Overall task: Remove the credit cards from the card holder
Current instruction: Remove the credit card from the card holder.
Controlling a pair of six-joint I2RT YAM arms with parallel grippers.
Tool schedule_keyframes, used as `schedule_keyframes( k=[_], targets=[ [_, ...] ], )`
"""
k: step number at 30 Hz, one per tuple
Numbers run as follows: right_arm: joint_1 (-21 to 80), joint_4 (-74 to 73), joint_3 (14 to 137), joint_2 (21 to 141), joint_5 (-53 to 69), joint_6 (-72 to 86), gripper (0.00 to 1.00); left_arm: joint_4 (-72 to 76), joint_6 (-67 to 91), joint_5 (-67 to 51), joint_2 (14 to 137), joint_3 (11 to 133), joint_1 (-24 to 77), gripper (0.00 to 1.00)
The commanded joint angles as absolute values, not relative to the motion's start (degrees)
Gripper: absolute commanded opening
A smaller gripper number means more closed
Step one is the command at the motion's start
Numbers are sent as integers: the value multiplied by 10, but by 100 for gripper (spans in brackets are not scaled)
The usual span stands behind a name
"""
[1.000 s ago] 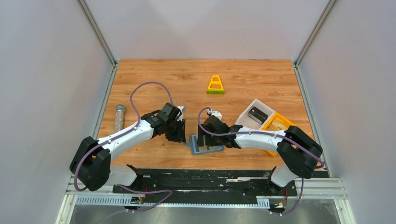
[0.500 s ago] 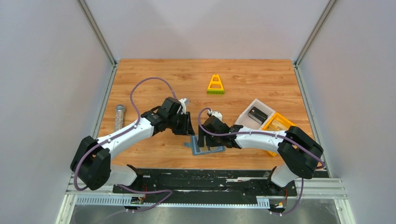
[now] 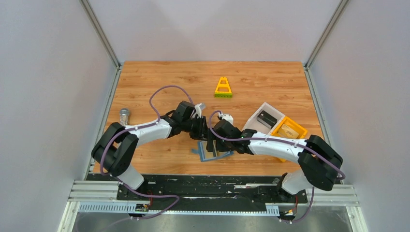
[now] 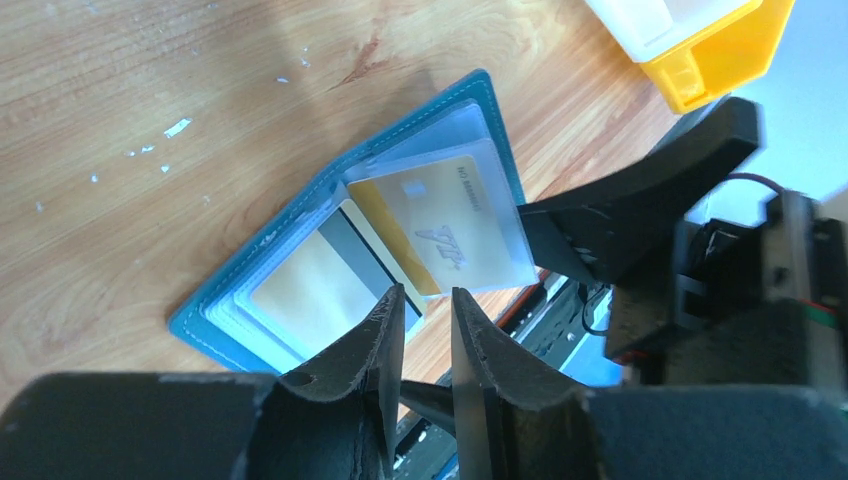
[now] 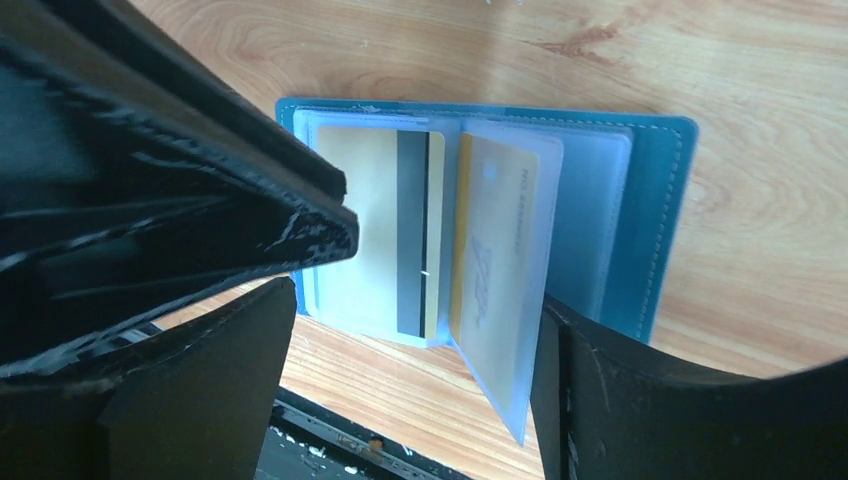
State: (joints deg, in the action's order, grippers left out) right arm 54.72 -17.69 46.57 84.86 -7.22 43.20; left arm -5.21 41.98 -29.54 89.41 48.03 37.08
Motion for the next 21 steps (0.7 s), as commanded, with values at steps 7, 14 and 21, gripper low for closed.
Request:
schedule_keyframes(
  k=[7, 14, 21],
  targets=[
    [551, -267, 472, 759, -107, 455, 80, -5, 413, -299, 912, 441, 372, 29],
    [550, -273, 490, 746, -101, 446, 60, -31, 397, -262, 890, 407, 372, 29],
    [542, -210, 484, 773, -68, 425, 55, -48, 387, -241, 869, 388, 372, 29]
  ],
)
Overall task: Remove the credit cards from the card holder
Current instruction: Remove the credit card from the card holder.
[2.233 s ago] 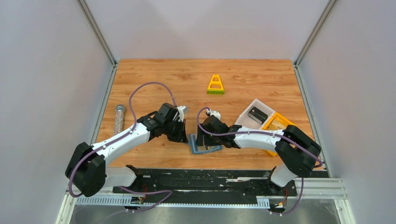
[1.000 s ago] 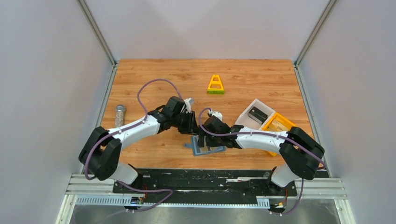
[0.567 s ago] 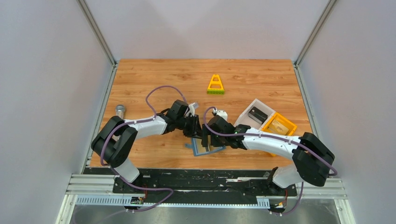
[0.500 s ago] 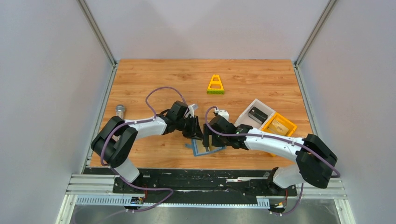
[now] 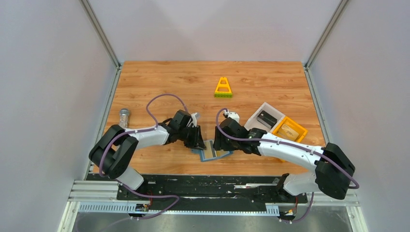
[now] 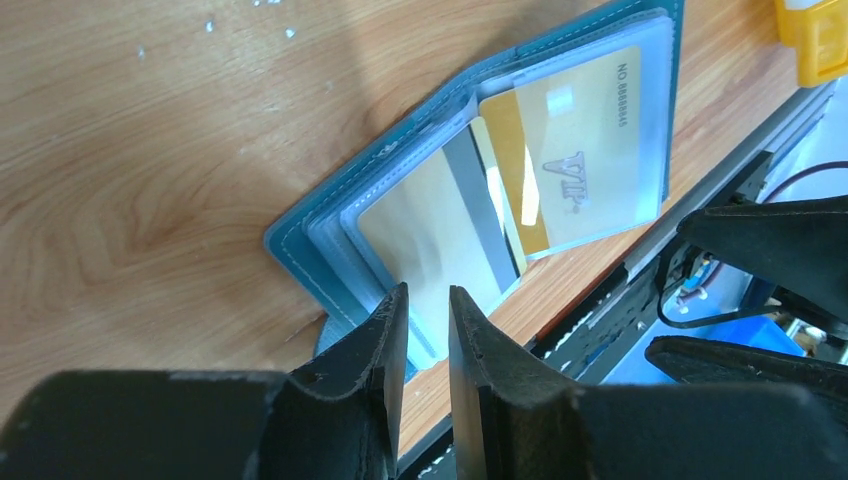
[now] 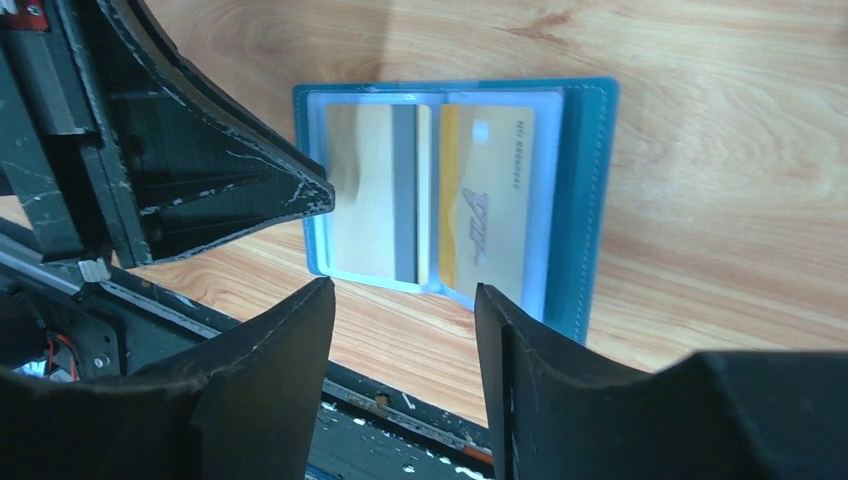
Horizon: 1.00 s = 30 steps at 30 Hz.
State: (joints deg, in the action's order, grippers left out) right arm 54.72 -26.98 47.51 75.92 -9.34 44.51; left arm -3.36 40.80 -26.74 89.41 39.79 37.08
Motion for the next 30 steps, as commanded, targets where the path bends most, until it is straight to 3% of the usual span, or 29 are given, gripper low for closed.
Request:
schedule_keyframes(
  k=[1, 23, 30],
  targets=[
    [532, -188, 473, 779, -46, 421, 54, -53, 385, -235, 864, 386, 372, 29],
    [468, 22, 387, 891, 115, 407, 30, -81, 366, -206, 860, 385, 372, 27],
    [466, 55, 369, 883, 141, 412, 7, -98, 360, -189, 853, 387, 372, 26]
  ],
)
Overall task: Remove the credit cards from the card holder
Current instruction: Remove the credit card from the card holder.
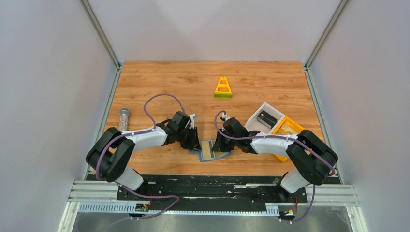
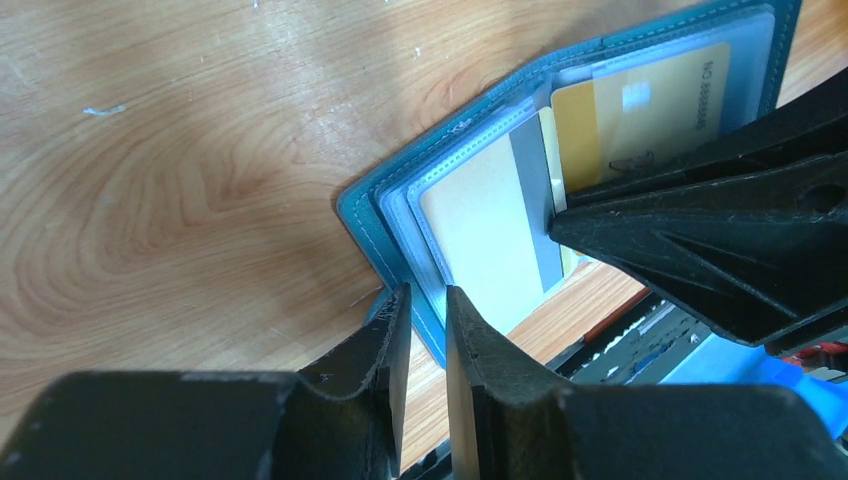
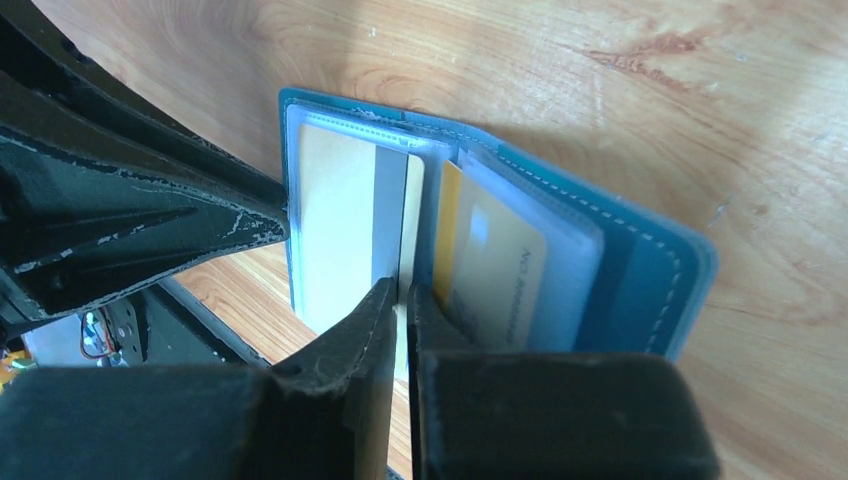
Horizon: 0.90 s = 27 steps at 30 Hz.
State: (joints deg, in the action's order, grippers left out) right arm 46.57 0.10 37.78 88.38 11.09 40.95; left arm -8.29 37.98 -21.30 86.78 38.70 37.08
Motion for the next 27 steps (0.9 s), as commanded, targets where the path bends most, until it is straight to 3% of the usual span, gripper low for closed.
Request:
schedule_keyframes(
  k=[1, 3, 20, 27],
  targets=[
    [466, 58, 368, 880, 143, 411, 4, -101, 360, -187, 852, 388, 372, 26],
    [466, 63, 364, 874, 146, 412, 0, -107, 362, -183, 849, 392, 372, 26],
    [464, 39, 367, 862, 139, 430, 0, -111, 377, -221, 793, 411, 372, 30],
    [463, 37, 355, 846, 134, 434, 0, -67, 386, -238, 824, 398, 372, 29]
  ],
)
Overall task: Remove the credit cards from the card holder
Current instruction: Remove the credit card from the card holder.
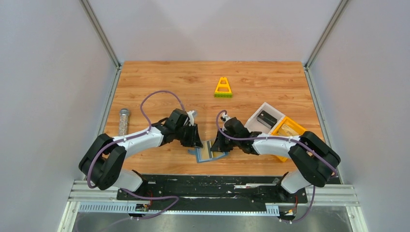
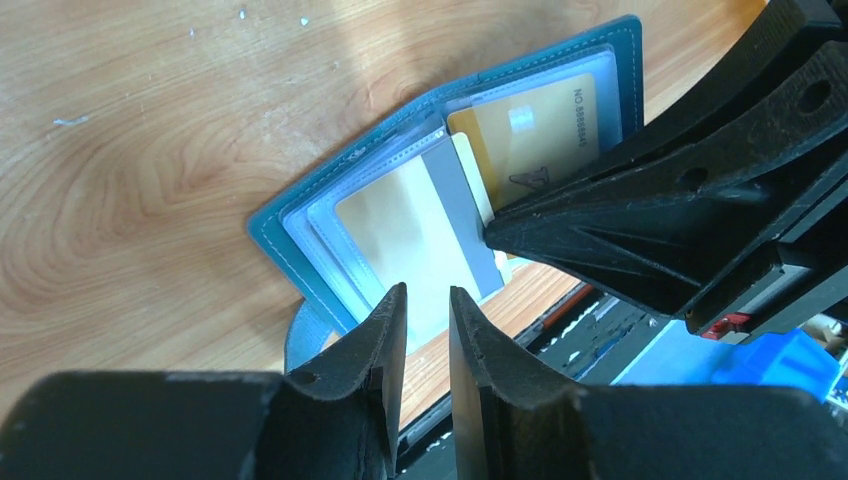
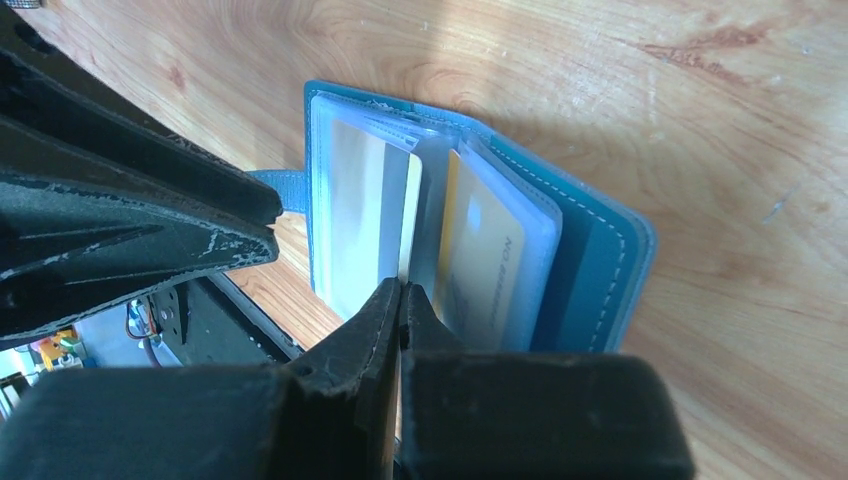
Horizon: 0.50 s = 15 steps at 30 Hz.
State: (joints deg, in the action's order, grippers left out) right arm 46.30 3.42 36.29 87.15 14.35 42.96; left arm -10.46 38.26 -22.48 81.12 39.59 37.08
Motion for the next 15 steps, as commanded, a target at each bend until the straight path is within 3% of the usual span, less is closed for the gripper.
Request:
schedule_keyframes(
  k=[1, 15],
  targets=[
    [462, 36, 353, 844, 135, 433, 0, -65, 385, -237, 829, 397, 372, 29],
    [448, 25, 332, 820, 140, 428, 0, -73, 370, -194, 868, 382, 372, 27]
  ],
)
